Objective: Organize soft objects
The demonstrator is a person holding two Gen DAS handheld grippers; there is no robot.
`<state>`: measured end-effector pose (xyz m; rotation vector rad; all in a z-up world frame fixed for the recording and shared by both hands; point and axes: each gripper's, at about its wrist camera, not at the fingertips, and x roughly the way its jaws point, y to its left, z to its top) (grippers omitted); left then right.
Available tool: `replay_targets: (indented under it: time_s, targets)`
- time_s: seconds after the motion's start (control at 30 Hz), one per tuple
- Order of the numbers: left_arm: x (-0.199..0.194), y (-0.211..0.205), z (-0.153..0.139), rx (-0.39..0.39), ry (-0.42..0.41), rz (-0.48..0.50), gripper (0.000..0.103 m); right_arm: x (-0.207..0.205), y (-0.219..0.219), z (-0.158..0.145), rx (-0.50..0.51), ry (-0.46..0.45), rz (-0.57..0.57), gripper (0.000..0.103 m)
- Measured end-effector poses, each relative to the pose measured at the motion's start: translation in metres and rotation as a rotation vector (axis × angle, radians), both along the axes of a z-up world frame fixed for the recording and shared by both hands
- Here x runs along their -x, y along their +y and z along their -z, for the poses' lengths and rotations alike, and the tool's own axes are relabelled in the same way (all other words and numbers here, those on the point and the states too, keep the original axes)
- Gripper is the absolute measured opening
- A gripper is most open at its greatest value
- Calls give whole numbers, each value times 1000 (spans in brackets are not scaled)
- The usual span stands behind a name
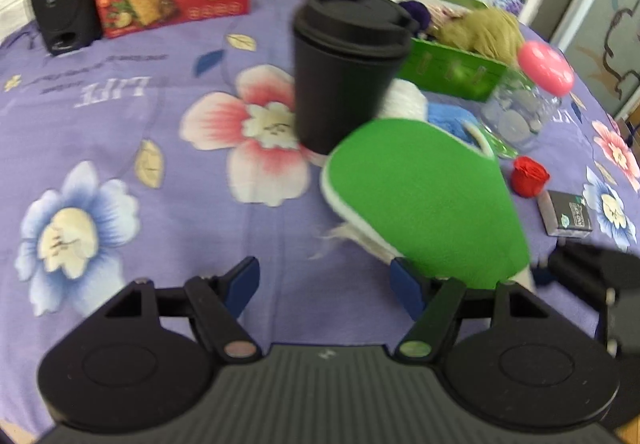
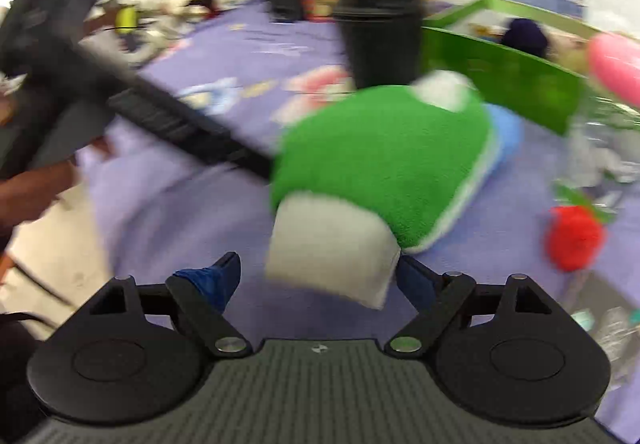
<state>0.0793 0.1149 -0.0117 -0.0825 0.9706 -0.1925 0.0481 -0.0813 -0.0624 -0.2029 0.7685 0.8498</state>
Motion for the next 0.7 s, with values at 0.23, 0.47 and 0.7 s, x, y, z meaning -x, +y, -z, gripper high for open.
replay_targets:
  time_s: [0.23,0.47,0.7]
  targets:
    - [14,11,-18,26,-40,-15,72,31,15,3,12,20,11,71]
    - [3,-35,-29,19,-82,22,72,42,-39,-19,59,-130,331,71]
    - [-43,-56,-26,38,-56,-24,72,22,-100,-19,41,-161,569,71]
